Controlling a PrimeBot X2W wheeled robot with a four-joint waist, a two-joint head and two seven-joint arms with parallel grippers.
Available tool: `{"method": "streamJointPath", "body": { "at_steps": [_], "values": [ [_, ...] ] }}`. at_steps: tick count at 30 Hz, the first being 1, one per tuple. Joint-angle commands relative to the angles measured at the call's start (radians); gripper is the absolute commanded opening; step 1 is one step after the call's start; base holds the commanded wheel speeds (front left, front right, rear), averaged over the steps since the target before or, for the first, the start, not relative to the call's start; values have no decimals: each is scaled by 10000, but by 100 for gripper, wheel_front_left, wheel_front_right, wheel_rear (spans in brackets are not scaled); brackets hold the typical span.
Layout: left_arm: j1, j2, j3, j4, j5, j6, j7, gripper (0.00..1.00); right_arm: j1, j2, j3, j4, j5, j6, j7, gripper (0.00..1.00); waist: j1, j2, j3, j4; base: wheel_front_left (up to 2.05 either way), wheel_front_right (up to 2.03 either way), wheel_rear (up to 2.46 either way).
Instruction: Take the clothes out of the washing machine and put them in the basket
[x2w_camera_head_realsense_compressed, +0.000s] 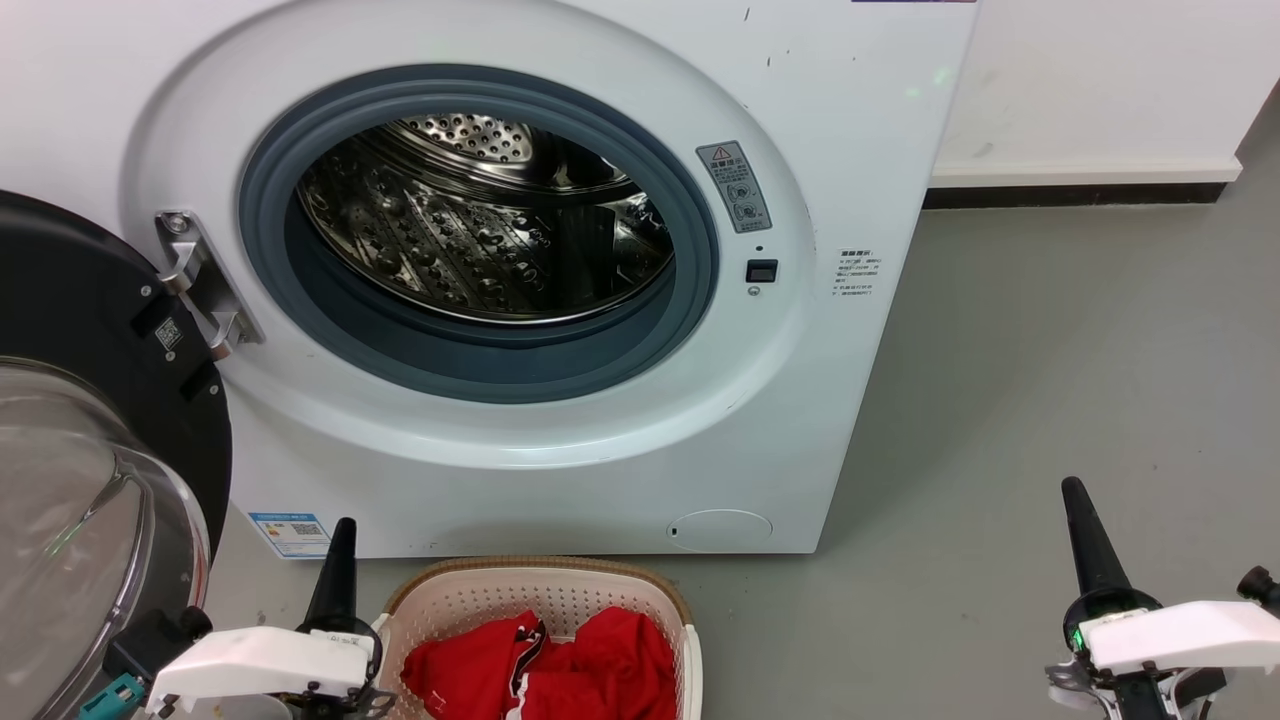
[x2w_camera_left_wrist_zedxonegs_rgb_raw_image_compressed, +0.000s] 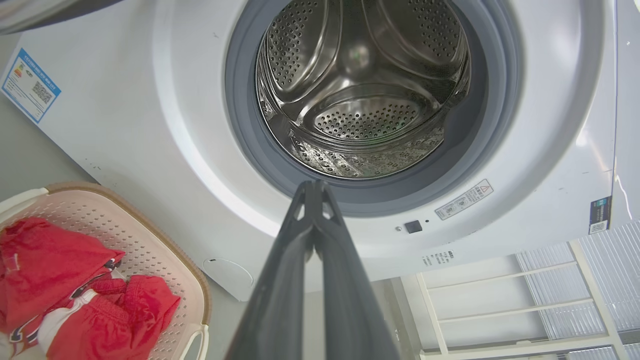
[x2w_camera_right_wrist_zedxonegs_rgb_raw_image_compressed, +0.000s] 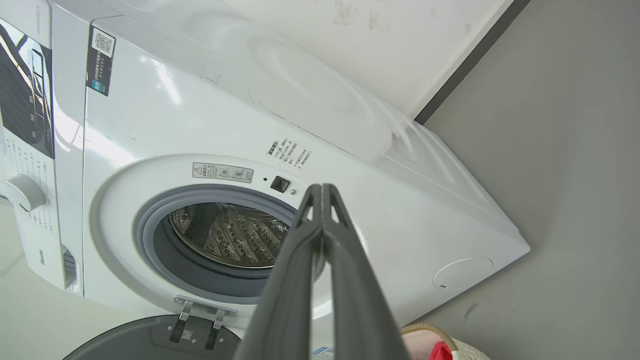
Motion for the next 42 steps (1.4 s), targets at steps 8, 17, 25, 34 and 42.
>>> {"method": "streamJointPath", "body": {
  "at_steps": [8, 17, 25, 34, 42],
  "values": [
    [-344, -1, 85, 41, -1012, -130, 255, 0, -353, -64, -56, 87, 1094, -2, 249, 0, 0, -1, -3, 36, 0, 0, 0],
    [-475, -5, 131, 131, -1891, -188, 469, 0, -461, -55, -105, 215, 2025, -2, 473, 0, 0, -1, -7, 74, 0, 0, 0],
    [-554, -7, 173, 213, -2630, -258, 643, 0, -564, -42, -150, 316, 2800, -3, 659, 0, 0, -1, -10, 108, 0, 0, 0],
    [-683, -11, 218, 296, -3410, -310, 835, 0, -656, -24, -200, 419, 3595, -3, 868, 0, 0, -1, -13, 146, 0, 0, 0],
    [-723, -14, 251, 362, -3974, -348, 956, 0, -724, -7, -235, 501, 4183, -4, 1012, 0, 0, -1, -16, 176, 0, 0, 0]
  ]
}}
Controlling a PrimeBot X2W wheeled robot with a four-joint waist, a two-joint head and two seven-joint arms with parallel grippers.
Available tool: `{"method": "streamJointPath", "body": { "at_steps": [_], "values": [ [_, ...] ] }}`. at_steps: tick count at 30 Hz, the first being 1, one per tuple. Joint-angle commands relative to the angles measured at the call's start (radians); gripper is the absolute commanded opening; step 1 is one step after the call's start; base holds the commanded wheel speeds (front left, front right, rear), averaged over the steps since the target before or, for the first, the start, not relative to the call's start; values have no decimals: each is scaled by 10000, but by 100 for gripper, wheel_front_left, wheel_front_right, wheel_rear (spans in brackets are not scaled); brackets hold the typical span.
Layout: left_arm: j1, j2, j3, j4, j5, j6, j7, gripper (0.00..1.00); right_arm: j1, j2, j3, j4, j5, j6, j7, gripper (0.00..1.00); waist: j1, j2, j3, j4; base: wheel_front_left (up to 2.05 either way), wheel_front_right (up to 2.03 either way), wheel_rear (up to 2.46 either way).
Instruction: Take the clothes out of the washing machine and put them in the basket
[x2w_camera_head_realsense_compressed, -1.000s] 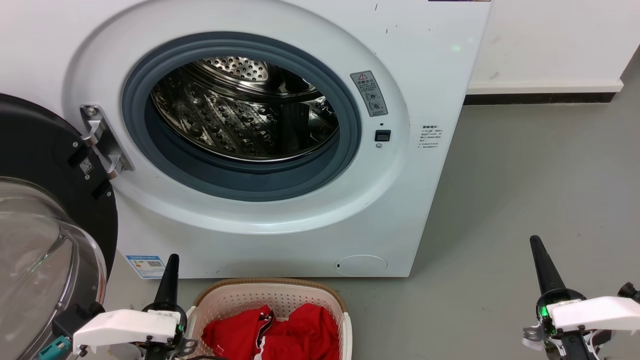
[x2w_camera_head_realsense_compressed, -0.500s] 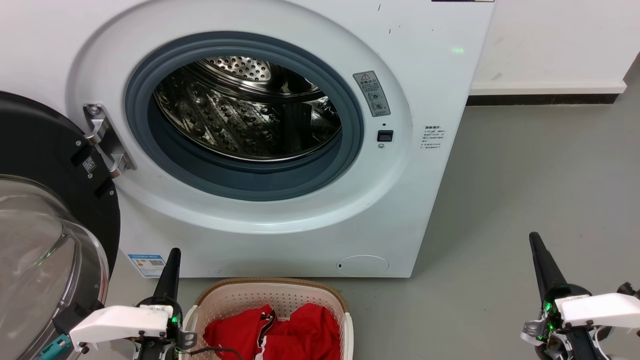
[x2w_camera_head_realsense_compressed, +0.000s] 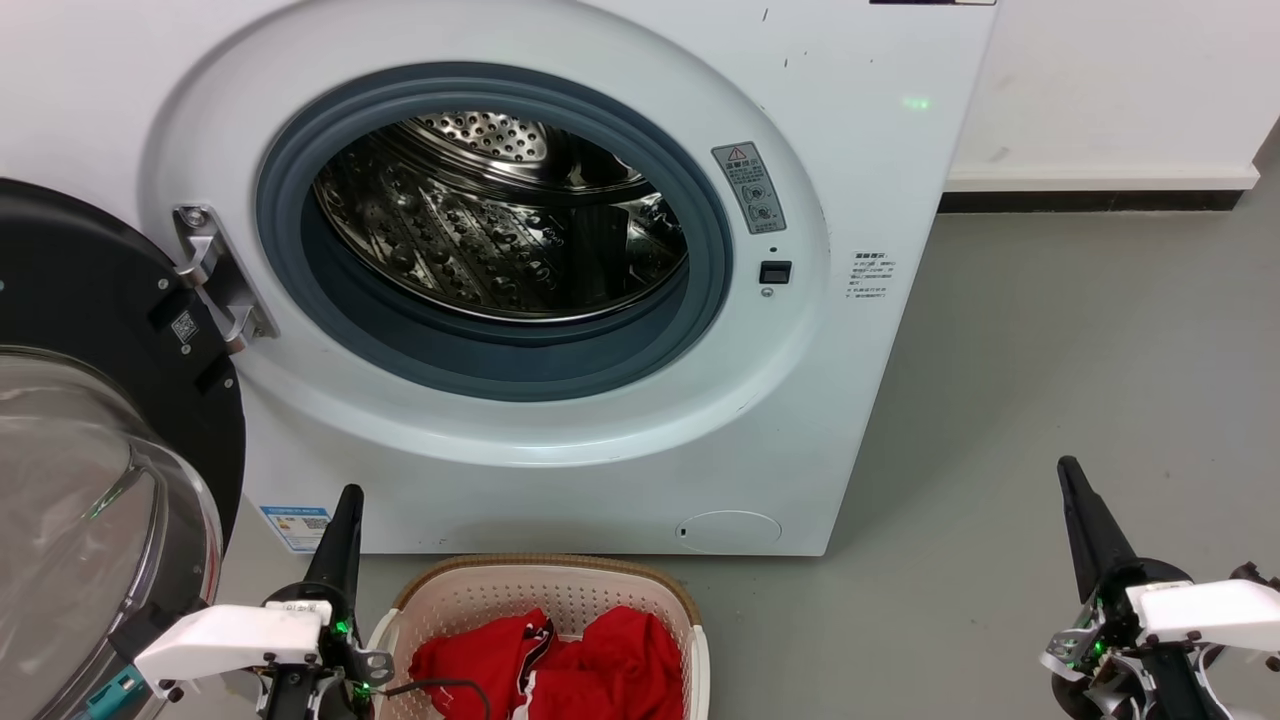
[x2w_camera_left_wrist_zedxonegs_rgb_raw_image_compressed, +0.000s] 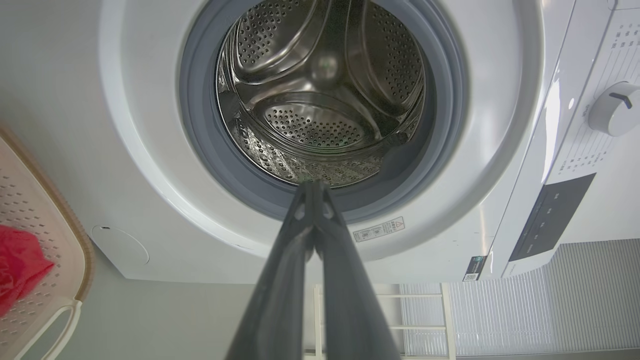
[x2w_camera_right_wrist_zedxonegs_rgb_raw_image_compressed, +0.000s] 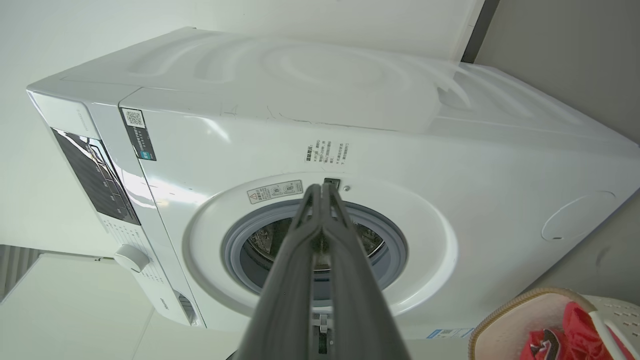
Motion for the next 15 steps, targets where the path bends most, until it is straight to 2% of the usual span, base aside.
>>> {"method": "streamJointPath", "body": {
  "at_steps": [1, 15],
  "values": [
    [-146, -13, 44, 19, -180, -46, 52, 0, -172, -8, -22, 19, 186, -2, 62, 0, 0, 0, 0, 4, 0, 0, 0],
    [-251, -19, 105, 131, -1212, -122, 293, 0, -276, 29, -100, 175, 1260, -3, 344, 0, 0, 0, -6, 63, 0, 0, 0]
  ]
}}
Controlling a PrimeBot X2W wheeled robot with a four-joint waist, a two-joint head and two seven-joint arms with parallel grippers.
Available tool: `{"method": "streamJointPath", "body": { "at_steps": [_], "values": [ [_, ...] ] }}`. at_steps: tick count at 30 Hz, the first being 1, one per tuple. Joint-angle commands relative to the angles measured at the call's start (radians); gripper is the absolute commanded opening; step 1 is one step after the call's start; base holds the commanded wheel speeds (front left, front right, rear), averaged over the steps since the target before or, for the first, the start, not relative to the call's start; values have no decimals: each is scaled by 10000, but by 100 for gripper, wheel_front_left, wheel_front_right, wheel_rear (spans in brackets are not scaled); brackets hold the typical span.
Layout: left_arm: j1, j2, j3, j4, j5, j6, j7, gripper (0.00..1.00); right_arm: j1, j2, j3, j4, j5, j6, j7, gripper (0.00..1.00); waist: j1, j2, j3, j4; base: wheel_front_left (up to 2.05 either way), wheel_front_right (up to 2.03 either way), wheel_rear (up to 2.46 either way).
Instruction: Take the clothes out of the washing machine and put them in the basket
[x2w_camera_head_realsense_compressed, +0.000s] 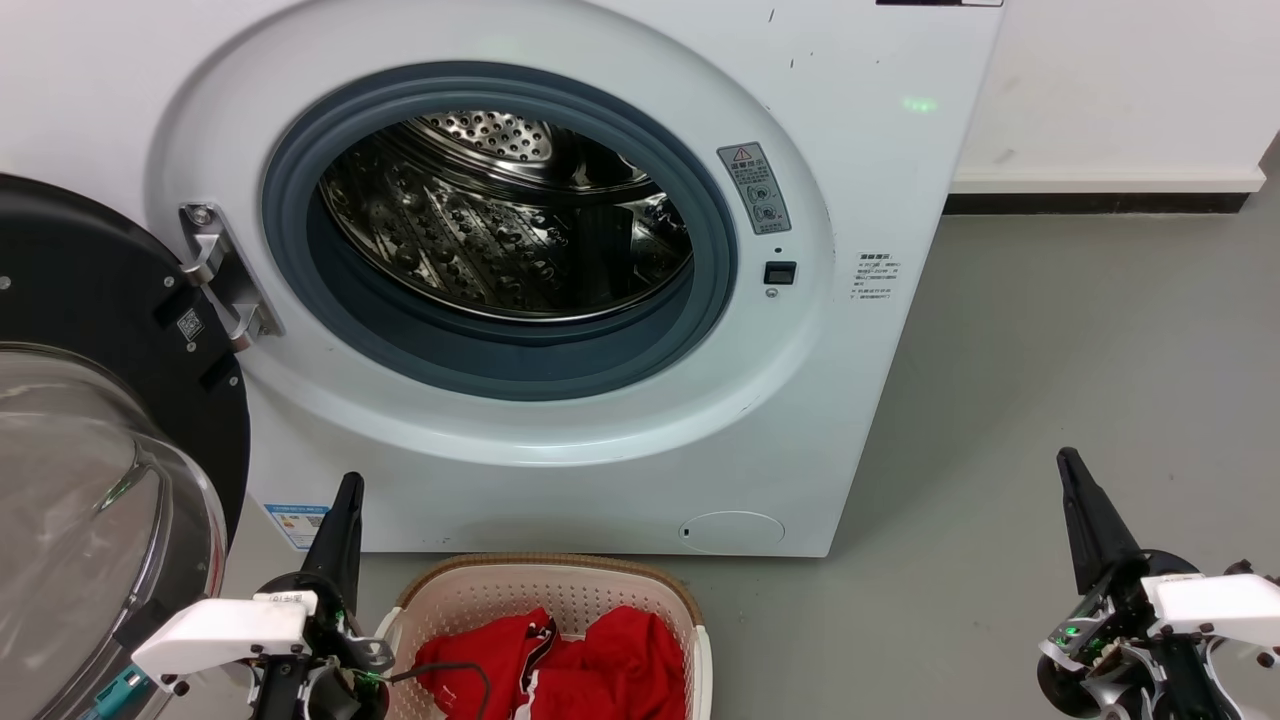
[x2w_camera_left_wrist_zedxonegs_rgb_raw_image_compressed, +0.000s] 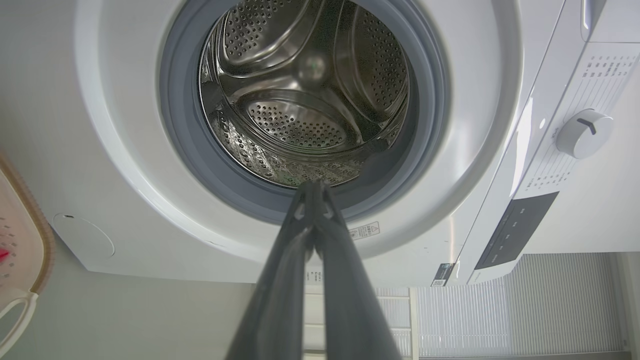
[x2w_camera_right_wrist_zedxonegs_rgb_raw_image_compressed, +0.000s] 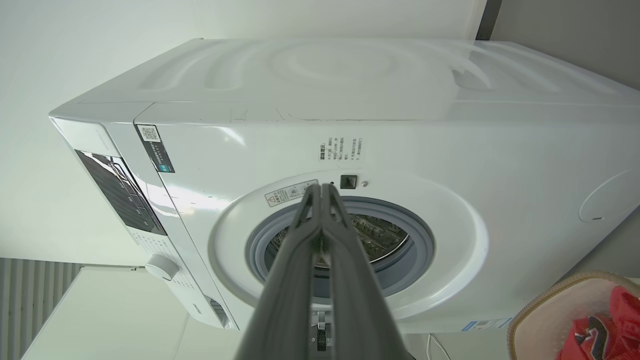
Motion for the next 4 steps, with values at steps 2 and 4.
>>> {"method": "streamJointPath", "body": {
  "at_steps": [2, 4],
  "values": [
    [-84, -20, 52, 38, -217, -49, 72, 0, -120, 24, -24, 60, 238, -3, 75, 0, 0, 0, -1, 8, 0, 0, 0],
    [-79, -20, 49, 30, -173, -49, 72, 0, -121, 30, -30, 55, 186, -3, 70, 0, 0, 0, -1, 8, 0, 0, 0]
  ]
}}
